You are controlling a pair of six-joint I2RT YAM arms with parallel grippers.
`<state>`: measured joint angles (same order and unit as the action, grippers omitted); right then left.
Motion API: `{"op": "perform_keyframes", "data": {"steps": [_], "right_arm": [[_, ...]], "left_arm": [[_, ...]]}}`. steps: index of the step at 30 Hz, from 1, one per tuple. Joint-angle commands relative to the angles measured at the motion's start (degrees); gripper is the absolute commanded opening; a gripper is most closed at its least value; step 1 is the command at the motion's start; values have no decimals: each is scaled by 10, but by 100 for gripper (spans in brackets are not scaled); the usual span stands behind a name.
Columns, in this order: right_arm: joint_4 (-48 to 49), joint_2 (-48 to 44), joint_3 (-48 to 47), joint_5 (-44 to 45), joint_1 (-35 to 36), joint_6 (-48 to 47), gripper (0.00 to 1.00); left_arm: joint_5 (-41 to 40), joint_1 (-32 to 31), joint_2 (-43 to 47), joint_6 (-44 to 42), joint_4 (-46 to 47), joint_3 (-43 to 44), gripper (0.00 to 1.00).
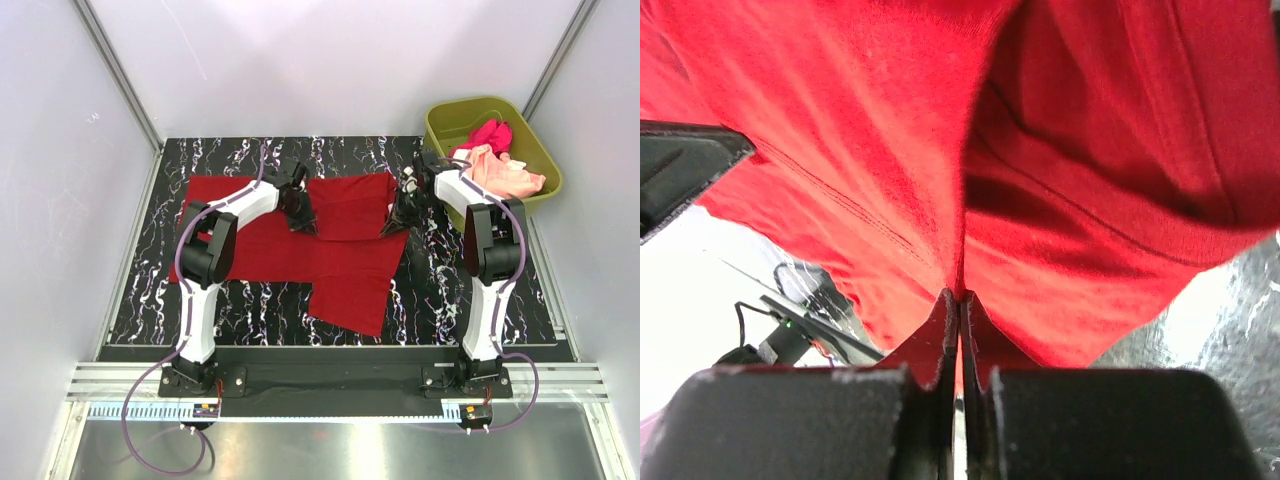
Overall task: Fold and stack the t-shirts
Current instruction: Fold the tshirt
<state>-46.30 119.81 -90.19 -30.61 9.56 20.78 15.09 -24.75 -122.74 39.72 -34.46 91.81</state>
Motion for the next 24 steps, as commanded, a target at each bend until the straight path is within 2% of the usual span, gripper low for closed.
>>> {"op": "perform_keyframes", "data": {"steps": [1,3,4,5,7,8,11,12,16,22,24], "right_arm": [[-12,-42,12,5,5,8,0],[-32,-40,16,8,5,9,3],[-47,-46,14,17,5,8,8],[-51,-52,12,33,5,9,26],[-48,-72,-5,96,5,8,40],[-43,-74,-16,132,5,7,45],[-19,-37,-77,188,5,10,47],[-13,-37,-94,199,5,14,47],[2,57,-214,233,13,36,47],[30,158,-334,282,43,61,47],[40,174,-346,310,49,70,47]], "left_arm": [[22,4,22,-20,-24,24,0],[24,5,19,-27,-31,27,4],[24,5,21,-29,-33,26,14],[22,6,29,-34,-36,25,20],[14,6,44,-44,-39,26,35],[10,6,61,-55,-42,28,45],[-20,7,89,-91,-71,57,53],[-30,8,95,-103,-77,65,53],[-73,40,123,-151,-96,79,51],[-62,170,117,-181,-80,50,47],[-53,211,110,-182,-78,43,46]]}}
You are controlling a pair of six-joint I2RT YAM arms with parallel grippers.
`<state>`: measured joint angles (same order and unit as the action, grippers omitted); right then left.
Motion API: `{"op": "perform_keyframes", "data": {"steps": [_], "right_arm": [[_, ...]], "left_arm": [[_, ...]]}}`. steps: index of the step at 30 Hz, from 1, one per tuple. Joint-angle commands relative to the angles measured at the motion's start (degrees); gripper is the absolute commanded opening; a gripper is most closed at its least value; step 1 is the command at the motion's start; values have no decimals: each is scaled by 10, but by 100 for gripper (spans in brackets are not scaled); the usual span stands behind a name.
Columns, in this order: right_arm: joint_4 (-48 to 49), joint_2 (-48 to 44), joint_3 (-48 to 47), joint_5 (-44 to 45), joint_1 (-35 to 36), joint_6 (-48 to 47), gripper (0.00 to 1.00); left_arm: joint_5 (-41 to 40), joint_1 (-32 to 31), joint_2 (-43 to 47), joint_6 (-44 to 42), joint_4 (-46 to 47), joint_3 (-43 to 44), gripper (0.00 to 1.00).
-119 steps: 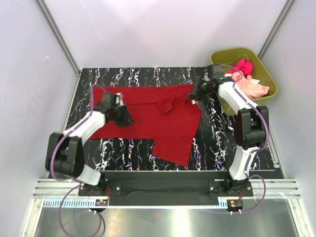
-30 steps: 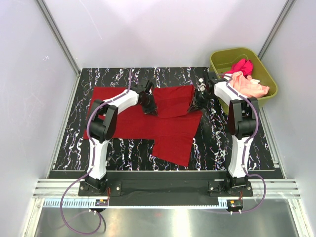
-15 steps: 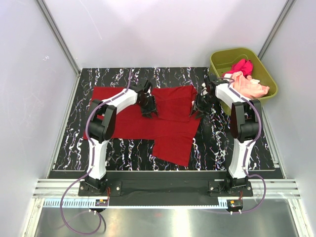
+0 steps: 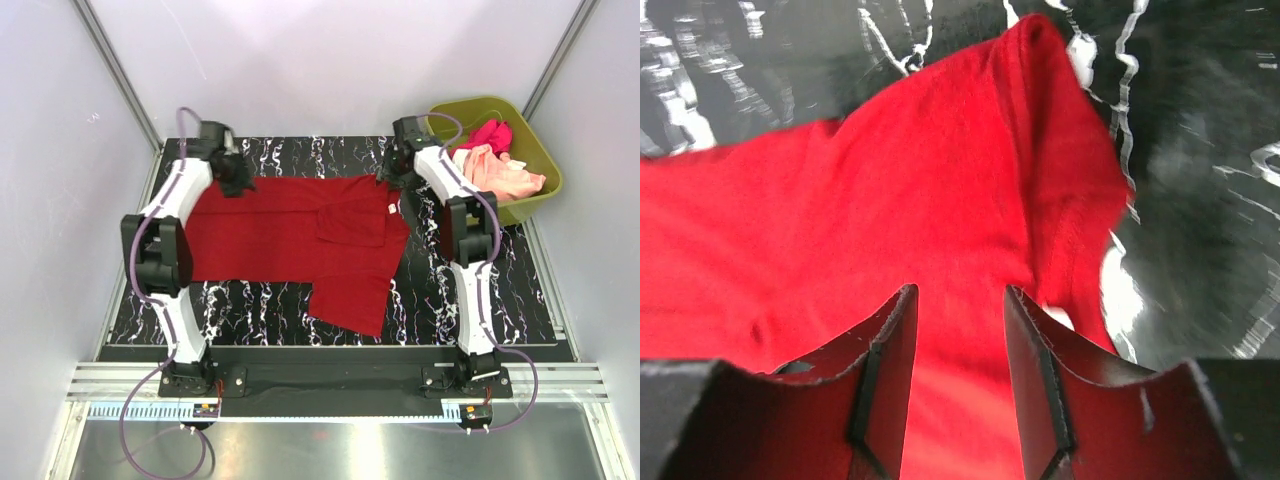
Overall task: Fold and stack the t-shirts
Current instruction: Fold the tshirt
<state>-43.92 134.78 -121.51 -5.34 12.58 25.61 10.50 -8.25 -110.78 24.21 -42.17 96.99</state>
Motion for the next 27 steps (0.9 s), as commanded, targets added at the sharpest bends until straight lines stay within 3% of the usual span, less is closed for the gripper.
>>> {"op": "perform_keyframes", "data": {"steps": [1,8,11,15,17,20,24,27], "right_arm": [[23,38,-42,91,26,24,47],[49,109,-83,172,33,13,50],[30,166,-157,193,33,-11,50],[-36,263,-331,203,31,-31,54],[-41,268,-361,185,32,-45,59],[-49,195,-324,152,32,-36,68],[-84,18,-189,147,45,-32,83],[-141,-75,-126,112,46,-14,85]], "left_arm": [[-13,64,-4,-27,2,-14,45],[-64,78,111,19,16,-151,45],[-86,78,187,60,-1,-231,48],[-147,82,302,76,-23,-327,51],[-172,113,330,77,-38,-366,53],[-173,161,360,66,-41,-395,53],[-162,217,343,73,-38,-405,53],[-139,263,315,84,-25,-420,52]]}}
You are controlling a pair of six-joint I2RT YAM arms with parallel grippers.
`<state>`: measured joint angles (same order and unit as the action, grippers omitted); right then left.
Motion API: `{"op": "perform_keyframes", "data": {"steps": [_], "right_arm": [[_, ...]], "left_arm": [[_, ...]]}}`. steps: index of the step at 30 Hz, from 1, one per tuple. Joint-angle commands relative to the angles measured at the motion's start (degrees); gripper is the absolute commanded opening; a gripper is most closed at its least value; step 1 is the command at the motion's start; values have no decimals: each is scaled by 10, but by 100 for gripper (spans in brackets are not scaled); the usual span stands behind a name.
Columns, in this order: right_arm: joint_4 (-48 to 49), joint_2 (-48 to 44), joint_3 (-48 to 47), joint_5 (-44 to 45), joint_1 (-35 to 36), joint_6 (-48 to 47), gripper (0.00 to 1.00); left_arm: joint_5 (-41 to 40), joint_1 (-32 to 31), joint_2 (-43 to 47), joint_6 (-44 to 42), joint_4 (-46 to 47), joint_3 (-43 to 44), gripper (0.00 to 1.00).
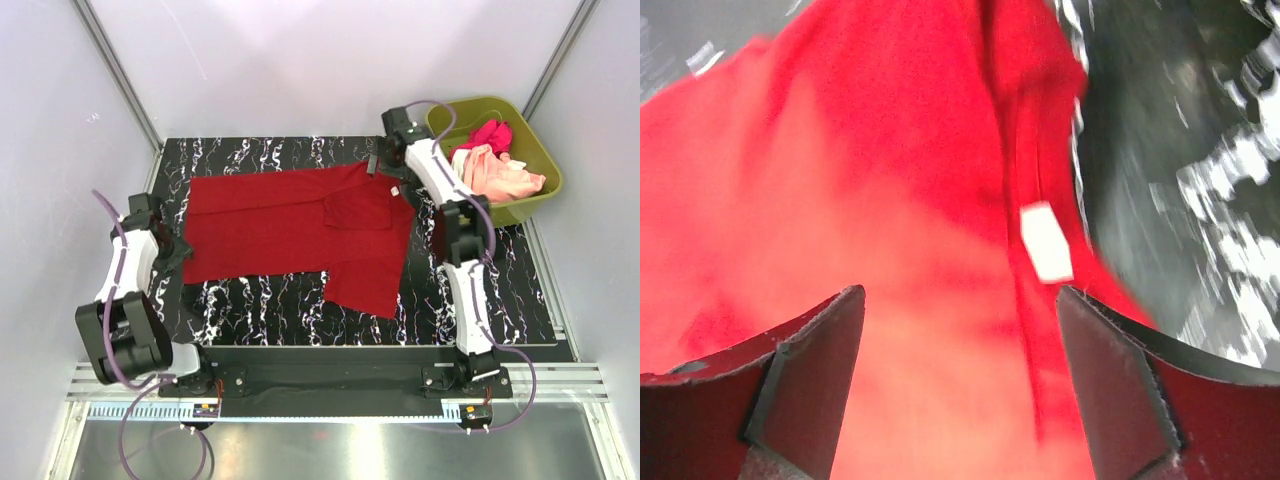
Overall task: Fold and stack the t-shirts
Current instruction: Fold the tshirt
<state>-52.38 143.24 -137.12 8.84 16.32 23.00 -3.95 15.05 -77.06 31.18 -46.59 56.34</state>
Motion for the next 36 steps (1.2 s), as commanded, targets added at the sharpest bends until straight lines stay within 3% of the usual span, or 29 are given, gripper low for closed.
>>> {"op": "perform_keyframes", "data": {"steps": [1,5,7,9,12,17,20,30,33,35,36], "right_arm": [[-71,-181,48,-72,11,19,85],[-72,-315,217,-201,39,26,83],[-27,-411,366,-273,48,41,81],[24,-504,506,-310,56,63,79],[48,-595,631,-341,57,69,79],[57,-666,731,-350,57,83,79],[71,-687,771,-349,57,98,79],[158,-671,897,-389,57,178,79],[156,-662,914,-357,57,201,76],[156,-658,929,-335,55,217,74],[156,-656,934,-328,54,223,74]], "left_arm": [[10,52,-29,16,31,-21,50],[35,75,-63,11,71,-36,48],[36,75,-78,1,83,-38,48],[26,79,-88,-10,84,-38,48],[35,94,-94,-31,99,-45,49],[36,103,-102,-52,121,-61,51],[77,104,-124,-53,139,-62,52],[107,104,-163,-60,164,-64,52],[105,104,-176,-53,162,-62,46],[101,104,-179,-48,159,-63,29],[97,104,-179,-46,157,-63,29]]}}
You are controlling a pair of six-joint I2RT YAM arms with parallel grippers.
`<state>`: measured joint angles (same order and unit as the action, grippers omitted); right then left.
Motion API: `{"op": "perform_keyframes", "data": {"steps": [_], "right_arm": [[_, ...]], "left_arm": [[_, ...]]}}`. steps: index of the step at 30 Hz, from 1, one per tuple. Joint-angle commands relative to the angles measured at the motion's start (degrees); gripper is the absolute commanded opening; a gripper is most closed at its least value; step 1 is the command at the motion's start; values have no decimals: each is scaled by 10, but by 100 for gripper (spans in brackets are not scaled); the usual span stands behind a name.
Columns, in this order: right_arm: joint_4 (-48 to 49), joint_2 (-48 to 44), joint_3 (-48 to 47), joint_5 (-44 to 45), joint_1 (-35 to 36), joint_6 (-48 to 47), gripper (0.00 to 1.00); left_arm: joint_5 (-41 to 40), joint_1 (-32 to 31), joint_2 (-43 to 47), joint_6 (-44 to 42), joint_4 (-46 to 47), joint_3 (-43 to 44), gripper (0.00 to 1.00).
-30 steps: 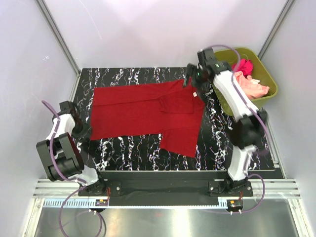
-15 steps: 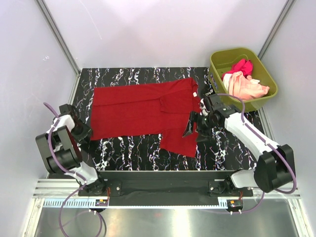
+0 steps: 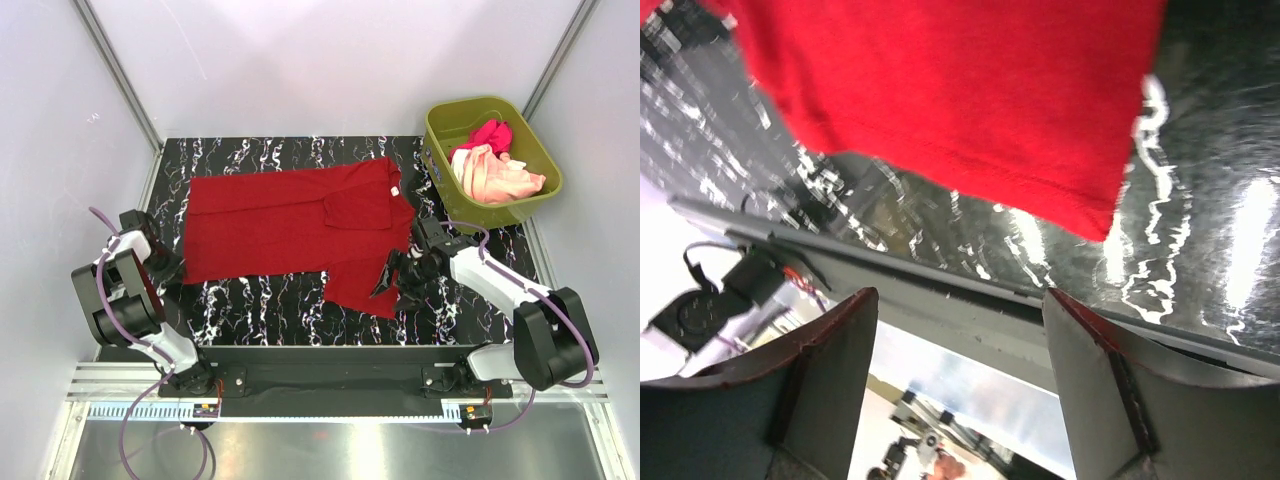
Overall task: Fold and stack the t-shirts
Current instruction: Fold the tshirt
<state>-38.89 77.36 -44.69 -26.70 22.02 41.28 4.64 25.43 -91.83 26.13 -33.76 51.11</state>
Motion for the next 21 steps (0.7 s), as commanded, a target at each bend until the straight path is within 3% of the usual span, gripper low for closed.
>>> {"op": "perform_keyframes", "data": {"steps": [1,5,11,21], "right_arm": [[26,5,20,33,-7,47,74],[26,20,36,62,-28,62,70],[40,62,27,83,-47,46,56],[38,96,24,108,-47,35,56]], "left_arm": [[6,1,-31,8,26,-8,16],[-17,1,-33,4,2,8,0],[-39,3,-5,9,-6,7,0],[-46,2,46,26,-20,0,0]]}}
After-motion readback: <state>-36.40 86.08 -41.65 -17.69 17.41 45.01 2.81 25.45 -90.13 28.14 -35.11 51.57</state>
